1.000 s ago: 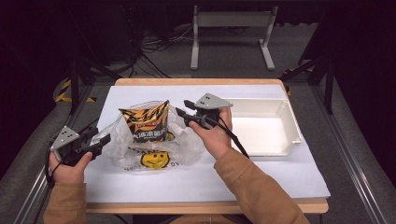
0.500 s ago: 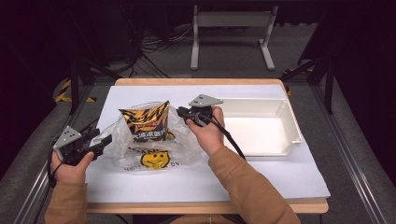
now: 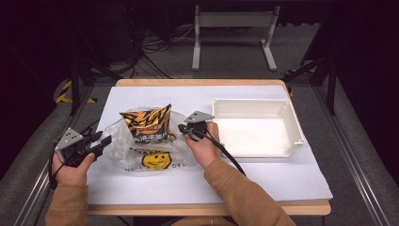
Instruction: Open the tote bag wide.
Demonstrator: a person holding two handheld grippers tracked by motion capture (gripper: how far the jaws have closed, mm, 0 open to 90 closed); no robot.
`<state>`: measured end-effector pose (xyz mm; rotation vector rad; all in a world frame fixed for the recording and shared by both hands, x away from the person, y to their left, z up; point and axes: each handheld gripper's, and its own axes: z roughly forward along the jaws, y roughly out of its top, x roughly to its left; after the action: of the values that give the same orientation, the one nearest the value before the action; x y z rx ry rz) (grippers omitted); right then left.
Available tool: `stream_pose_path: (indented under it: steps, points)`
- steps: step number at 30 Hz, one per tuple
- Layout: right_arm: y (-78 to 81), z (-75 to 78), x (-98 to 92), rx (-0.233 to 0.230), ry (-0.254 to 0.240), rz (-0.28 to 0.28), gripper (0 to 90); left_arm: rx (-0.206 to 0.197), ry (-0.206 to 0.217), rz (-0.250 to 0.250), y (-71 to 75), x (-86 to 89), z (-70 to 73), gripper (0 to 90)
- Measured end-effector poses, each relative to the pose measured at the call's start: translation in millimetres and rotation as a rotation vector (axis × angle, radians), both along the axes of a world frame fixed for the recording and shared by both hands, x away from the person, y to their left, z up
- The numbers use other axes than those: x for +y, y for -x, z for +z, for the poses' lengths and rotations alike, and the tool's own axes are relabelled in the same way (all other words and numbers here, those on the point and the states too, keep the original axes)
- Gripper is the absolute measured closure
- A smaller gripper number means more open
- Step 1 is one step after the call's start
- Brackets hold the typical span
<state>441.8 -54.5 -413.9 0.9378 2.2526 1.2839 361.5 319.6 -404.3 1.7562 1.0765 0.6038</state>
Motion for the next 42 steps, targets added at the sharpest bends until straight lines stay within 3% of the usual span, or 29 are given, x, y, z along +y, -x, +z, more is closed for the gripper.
stream_pose_path:
  steps: [3, 6, 10, 15, 18, 20, 21, 22, 26, 27, 28, 30, 32, 34, 38, 42]
  points:
    - [-0.1, -9.4, 2.9, 0.013, 0.017, -0.007, 90.0, 0.016, -0.018, -0.016, -2.1, -1.1, -1.9, 82.1]
    - [-1.2, -18.8, 6.9, 0.030, 0.046, -0.012, 90.0, 0.041, -0.045, -0.019, -6.1, -2.7, -6.5, 89.2]
    - [-3.3, -28.2, 10.6, 0.038, 0.084, -0.017, 89.6, 0.076, -0.064, -0.024, -10.6, -2.9, -11.8, 89.7]
    - [-3.5, -38.1, 15.7, 0.050, 0.132, -0.019, 89.1, 0.138, -0.089, 0.005, -18.7, 1.0, -22.4, 89.7]
    - [-3.2, -38.0, 16.1, 0.050, 0.140, -0.022, 89.2, 0.183, -0.106, 0.043, -22.7, 4.0, -29.0, 89.8]
    - [-3.5, -38.2, 15.3, 0.062, 0.141, -0.032, 89.3, 0.245, -0.127, 0.084, -26.1, 7.6, -33.6, 89.8]
    - [-3.5, -38.2, 15.3, 0.062, 0.141, -0.032, 89.3, 0.245, -0.127, 0.084, -26.1, 7.6, -33.6, 89.8]
    - [-4.2, -38.3, 14.1, 0.076, 0.141, -0.039, 89.4, 0.287, -0.133, 0.123, -28.5, 11.2, -39.1, 89.8]
    - [-4.8, -38.5, 13.3, 0.082, 0.137, -0.044, 89.4, 0.323, -0.125, 0.172, -28.8, 16.2, -41.8, 89.7]
    - [-4.8, -38.5, 13.3, 0.082, 0.137, -0.044, 89.4, 0.323, -0.125, 0.172, -28.8, 16.2, -41.8, 89.7]
    - [-4.6, -38.3, 13.3, 0.084, 0.134, -0.039, 87.8, 0.300, -0.102, 0.175, -27.5, 15.4, -39.8, 82.3]
    - [-3.8, -37.2, 12.6, 0.083, 0.112, -0.036, 84.7, 0.260, -0.091, 0.177, -25.6, 13.4, -36.5, 59.8]
    - [-0.3, -32.0, 12.6, 0.044, 0.096, -0.032, 80.5, 0.223, -0.053, 0.154, -22.4, 12.8, -32.1, 56.5]
    - [3.0, -25.1, 13.2, 0.009, 0.082, -0.024, 75.8, 0.181, -0.044, 0.164, -18.8, 11.8, -27.3, 45.0]
    - [5.8, -14.0, 11.1, -0.013, 0.047, -0.020, 67.5, 0.109, -0.006, 0.159, -10.8, 11.5, -17.6, 37.3]
    - [8.3, -5.8, 6.1, -0.033, 0.020, -0.023, 61.6, 0.071, 0.030, 0.136, -4.0, 10.8, -9.9, 33.5]
